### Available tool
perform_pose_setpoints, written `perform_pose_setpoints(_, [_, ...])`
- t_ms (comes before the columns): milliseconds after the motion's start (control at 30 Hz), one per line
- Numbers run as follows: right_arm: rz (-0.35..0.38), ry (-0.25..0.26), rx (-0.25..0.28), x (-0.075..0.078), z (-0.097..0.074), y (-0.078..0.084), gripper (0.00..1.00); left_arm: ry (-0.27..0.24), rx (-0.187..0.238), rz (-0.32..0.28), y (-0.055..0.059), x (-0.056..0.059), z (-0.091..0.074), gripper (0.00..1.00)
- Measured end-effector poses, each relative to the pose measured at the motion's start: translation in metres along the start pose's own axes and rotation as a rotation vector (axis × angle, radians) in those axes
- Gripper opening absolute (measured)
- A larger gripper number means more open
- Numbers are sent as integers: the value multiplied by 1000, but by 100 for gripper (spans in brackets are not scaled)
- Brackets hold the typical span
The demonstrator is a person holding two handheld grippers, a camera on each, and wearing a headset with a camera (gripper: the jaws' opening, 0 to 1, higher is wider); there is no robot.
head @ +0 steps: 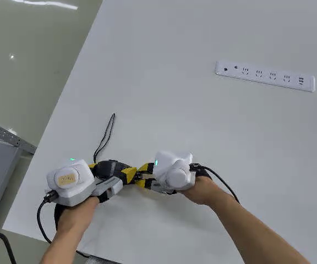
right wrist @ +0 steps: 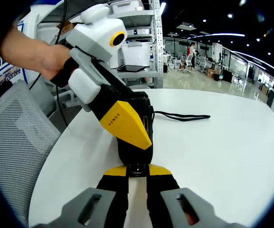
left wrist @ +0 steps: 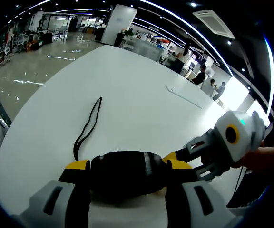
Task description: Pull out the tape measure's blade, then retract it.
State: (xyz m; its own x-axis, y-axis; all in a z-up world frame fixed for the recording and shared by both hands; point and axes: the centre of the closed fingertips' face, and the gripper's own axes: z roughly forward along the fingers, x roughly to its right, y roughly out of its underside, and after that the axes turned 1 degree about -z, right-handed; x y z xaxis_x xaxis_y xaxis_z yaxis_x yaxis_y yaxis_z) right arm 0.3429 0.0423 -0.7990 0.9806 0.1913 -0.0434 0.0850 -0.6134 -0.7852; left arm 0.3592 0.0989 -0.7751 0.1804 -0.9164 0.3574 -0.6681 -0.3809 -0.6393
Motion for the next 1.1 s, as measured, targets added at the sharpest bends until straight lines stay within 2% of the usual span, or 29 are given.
perform_pose_setpoints(300, [3,5,-2,0,0,0,12,3,-6,-6,0,0,1,62])
perform_pose_setpoints(767, [-14,13,-5,0,-1,-2,12,-1,16,-30,-1,-2,-1,61])
perform_pose_setpoints(1100, [-23,14,-18,-4,-9,6,12,-5,6,-33,4,7,-1,61])
